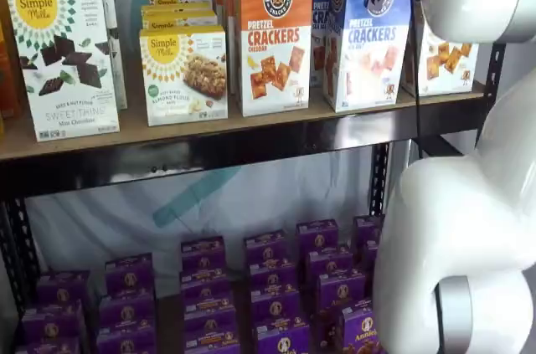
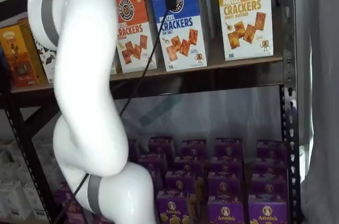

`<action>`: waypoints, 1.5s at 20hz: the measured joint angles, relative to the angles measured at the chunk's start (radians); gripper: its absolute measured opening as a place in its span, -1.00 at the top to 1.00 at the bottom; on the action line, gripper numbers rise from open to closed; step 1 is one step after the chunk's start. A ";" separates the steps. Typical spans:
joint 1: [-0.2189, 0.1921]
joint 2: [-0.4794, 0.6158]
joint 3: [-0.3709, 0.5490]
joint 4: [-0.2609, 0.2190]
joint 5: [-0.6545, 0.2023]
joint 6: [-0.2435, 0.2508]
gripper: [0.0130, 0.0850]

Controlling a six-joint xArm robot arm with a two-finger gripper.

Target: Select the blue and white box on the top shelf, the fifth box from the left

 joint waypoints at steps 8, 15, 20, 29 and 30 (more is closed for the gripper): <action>-0.029 -0.049 0.026 0.029 0.034 -0.013 -0.22; -0.051 -0.135 0.084 0.055 0.081 -0.018 -0.22; -0.058 -0.198 0.120 0.057 0.126 -0.017 -0.11; -0.065 -0.360 0.258 0.040 0.166 -0.026 -0.11; -0.069 -0.375 0.274 0.040 0.175 -0.029 -0.11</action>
